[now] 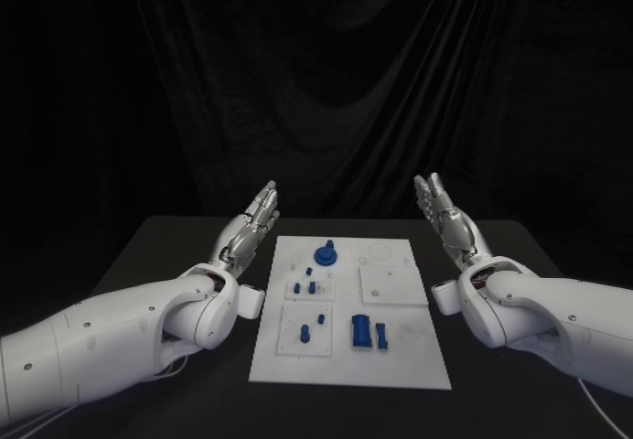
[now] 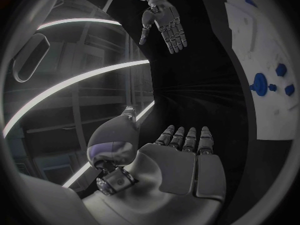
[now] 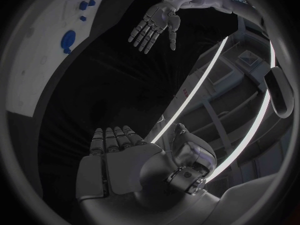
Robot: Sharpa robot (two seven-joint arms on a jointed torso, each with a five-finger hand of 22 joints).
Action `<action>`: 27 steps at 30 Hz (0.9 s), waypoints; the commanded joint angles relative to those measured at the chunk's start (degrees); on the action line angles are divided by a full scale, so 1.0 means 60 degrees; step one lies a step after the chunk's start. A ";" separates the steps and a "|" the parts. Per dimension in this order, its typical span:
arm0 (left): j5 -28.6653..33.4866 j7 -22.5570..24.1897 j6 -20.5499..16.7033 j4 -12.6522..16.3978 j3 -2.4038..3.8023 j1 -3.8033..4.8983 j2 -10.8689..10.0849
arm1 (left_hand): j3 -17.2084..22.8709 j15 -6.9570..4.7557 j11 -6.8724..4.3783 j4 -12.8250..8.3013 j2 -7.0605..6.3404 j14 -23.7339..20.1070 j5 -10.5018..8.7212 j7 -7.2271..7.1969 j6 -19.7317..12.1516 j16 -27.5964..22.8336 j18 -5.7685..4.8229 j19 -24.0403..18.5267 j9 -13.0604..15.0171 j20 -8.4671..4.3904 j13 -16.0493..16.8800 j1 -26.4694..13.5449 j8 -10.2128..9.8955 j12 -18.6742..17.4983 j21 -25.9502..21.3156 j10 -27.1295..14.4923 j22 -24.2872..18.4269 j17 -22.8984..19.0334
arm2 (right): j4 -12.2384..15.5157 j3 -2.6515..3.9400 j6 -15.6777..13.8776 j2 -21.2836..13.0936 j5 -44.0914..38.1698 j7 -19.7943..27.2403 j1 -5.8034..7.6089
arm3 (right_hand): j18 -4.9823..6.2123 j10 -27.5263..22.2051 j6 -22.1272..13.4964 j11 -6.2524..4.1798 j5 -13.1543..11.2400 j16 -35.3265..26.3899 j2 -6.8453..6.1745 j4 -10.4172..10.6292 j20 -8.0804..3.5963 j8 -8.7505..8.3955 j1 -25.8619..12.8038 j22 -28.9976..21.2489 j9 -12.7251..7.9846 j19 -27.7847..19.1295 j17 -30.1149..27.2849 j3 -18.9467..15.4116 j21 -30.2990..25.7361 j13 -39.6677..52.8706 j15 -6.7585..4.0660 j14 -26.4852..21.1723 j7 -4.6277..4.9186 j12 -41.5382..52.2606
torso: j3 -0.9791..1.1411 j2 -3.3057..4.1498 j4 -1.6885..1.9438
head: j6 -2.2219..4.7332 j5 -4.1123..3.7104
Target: Assemble the parts on the task board
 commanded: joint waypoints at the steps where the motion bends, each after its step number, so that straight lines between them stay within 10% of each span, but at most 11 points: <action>1: 0.1208 -0.0537 -0.1921 0.0148 0.0161 -0.0053 0.0125 | 0.0397 -0.0066 0.0098 -0.0378 -0.0640 -0.0004 -0.0325 0.0769 -0.0133 -0.0034 -0.0945 -0.0007 -0.0015 -0.0539 -0.0015 -0.1778 -0.0053 -0.0068 -0.0058 -0.0001 -0.0030 -0.0015 | -0.0158 0.0211 -0.0350 0.0305 0.2145 0.0510 -0.0175 | -0.0068 -0.0002 -0.0045 -0.0032 -0.0033 -0.0032 0.0011 0.0001 -0.0049 -0.0034 -0.0058 -0.0009 -0.0009 -0.0003 -0.0009 0.0024 -0.0034 -0.0009 -0.0049 -0.0003 -0.0008 -0.0034 | 0.0106 -0.0073 -0.0180 | 0.0440 -0.0050; 2: 0.1310 -0.0587 -0.2092 0.0184 0.0226 -0.0064 0.0166 | 0.0428 -0.0066 0.0098 -0.0409 -0.0640 -0.0004 -0.1002 0.0769 -0.0133 -0.0034 -0.0945 -0.0007 -0.0015 -0.0539 -0.0015 -0.1934 -0.0053 -0.0068 -0.0058 -0.0001 -0.0030 -0.0015 | -0.0203 0.0302 -0.0374 0.0416 0.2396 0.0559 -0.0228 | -0.0068 -0.0002 -0.0045 -0.0032 -0.0033 -0.0032 0.0011 0.0001 -0.0049 -0.0034 -0.0058 -0.0009 -0.0009 -0.0003 -0.0009 0.0024 -0.0034 -0.0009 -0.0049 -0.0003 -0.0008 -0.0034 | 0.0118 -0.0082 -0.0199 | 0.0520 -0.0060; 4: 0.1518 -0.0690 -0.2440 0.0256 0.0357 -0.0085 0.0248 | 0.0499 -0.0066 0.0098 -0.0480 -0.0640 -0.0004 -0.1002 0.0769 -0.0133 -0.0034 -0.0945 -0.0007 -0.0015 -0.0539 -0.0015 -0.2267 -0.0053 -0.0068 -0.0058 -0.0001 -0.0030 -0.0015 | -0.0301 0.0496 -0.0426 0.0656 0.2937 0.0663 -0.0341 | -0.0068 -0.0002 -0.0045 -0.0032 -0.0033 -0.0032 0.0011 0.0001 -0.0049 -0.0034 -0.0058 -0.0009 -0.0009 -0.0003 -0.0009 0.0024 -0.0034 -0.0009 -0.0049 -0.0003 -0.0008 -0.0034 | 0.0140 -0.0098 -0.0238 | 0.0677 -0.0079; 5: 0.1579 -0.0720 -0.2543 0.0278 0.0395 -0.0092 0.0273 | 0.0527 -0.0066 0.0098 -0.1167 -0.0640 -0.0004 -0.1002 0.0769 -0.0133 -0.0034 -0.0945 -0.0007 -0.0015 -0.0539 -0.0015 -0.2387 -0.0053 -0.0068 -0.0058 -0.0001 -0.0030 -0.0015 | -0.0334 0.0561 -0.0444 0.0736 0.3118 0.0698 -0.0379 | -0.0068 -0.0002 -0.0045 -0.0032 -0.0033 -0.0032 0.0011 0.0001 -0.0049 -0.0034 -0.0058 -0.0009 -0.0009 -0.0003 -0.0009 0.0024 -0.0034 -0.0009 -0.0049 -0.0003 -0.0008 -0.0034 | 0.0147 -0.0102 -0.0249 | 0.0722 -0.0084; 10: 0.1722 -0.0791 -0.2784 0.0328 0.0485 -0.0106 0.0330 | 0.1231 -0.0066 0.0098 -0.1167 -0.0640 -0.0004 -0.1002 0.0769 -0.0133 -0.0034 -0.0945 -0.0007 -0.0015 -0.0539 -0.0015 -0.3009 -0.0053 -0.0068 -0.0058 -0.0001 -0.0030 -0.0015 | -0.0454 0.0797 -0.0507 0.1027 0.3775 0.0826 -0.0517 | -0.0068 -0.0002 -0.0045 -0.0032 -0.0033 -0.0032 0.0011 0.0001 -0.0049 -0.0034 -0.0058 -0.0009 -0.0009 -0.0003 -0.0009 0.0024 -0.0034 -0.0009 -0.0049 -0.0003 -0.0008 -0.0034 | 0.0159 -0.0112 -0.0271 | 0.0811 -0.0095; 27: 0.1722 -0.0791 -0.2784 0.0328 0.0485 -0.0106 0.0330 | 0.1231 -0.0066 0.0098 -0.1167 -0.0640 -0.0004 -0.1002 0.0769 -0.0133 -0.0034 -0.0945 -0.0007 -0.0015 -0.0539 -0.0015 -0.4245 -0.0053 -0.0068 -0.0058 -0.0001 -0.0030 -0.0015 | -0.0477 0.0843 -0.0519 0.1083 0.3901 0.0850 -0.0543 | -0.0068 -0.0002 -0.0045 -0.0032 -0.0033 -0.0032 0.0011 0.0001 -0.0049 -0.0034 -0.0058 -0.0009 -0.0009 -0.0003 -0.0009 0.0024 -0.0034 -0.0009 -0.0049 -0.0003 -0.0008 -0.0034 | 0.0159 -0.0112 -0.0271 | 0.0811 -0.0095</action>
